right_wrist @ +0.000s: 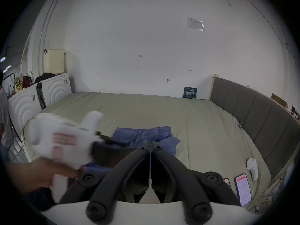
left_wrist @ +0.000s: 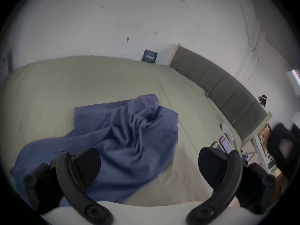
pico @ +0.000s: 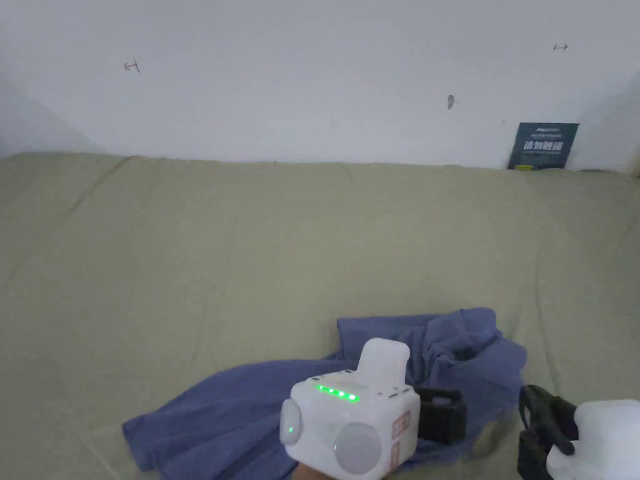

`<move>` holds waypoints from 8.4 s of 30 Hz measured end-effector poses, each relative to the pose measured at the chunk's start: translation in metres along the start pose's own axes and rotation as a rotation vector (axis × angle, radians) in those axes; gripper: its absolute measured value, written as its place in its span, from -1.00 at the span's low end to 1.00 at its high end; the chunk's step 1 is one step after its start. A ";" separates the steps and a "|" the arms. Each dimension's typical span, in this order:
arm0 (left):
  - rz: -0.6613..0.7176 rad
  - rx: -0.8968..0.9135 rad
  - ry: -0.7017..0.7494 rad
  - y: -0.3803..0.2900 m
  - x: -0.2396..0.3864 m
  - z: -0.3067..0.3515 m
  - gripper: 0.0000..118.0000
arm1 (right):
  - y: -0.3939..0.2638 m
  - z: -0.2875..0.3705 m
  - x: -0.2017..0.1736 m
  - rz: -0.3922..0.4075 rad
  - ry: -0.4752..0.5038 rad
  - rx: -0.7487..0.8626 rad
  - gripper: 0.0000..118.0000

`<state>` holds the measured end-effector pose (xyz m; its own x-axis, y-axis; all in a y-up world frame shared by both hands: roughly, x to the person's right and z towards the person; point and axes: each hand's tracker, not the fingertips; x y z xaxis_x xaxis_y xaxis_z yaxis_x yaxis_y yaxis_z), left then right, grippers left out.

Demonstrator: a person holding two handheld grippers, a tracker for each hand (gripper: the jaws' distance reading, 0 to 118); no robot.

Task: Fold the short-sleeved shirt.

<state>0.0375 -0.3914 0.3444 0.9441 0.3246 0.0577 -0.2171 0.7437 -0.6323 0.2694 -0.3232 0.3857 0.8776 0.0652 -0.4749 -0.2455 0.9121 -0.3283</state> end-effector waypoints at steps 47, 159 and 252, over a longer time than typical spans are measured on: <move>0.434 -0.286 0.476 -0.004 -0.265 0.087 -0.83 | -0.033 0.001 -0.043 0.065 0.141 -0.057 -0.95; 0.287 0.145 0.417 -0.150 -0.119 0.348 1.00 | -0.077 0.082 0.039 -0.359 0.184 -0.176 0.96; 0.164 0.432 0.288 0.156 -0.175 0.286 -0.93 | 0.295 -0.062 0.091 -0.118 0.195 0.129 -0.96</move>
<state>-0.2326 -0.1655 0.4568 0.9057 0.3287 -0.2676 -0.3925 0.8887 -0.2369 0.2511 -0.0733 0.1949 0.7978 -0.1131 -0.5922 -0.0804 0.9536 -0.2903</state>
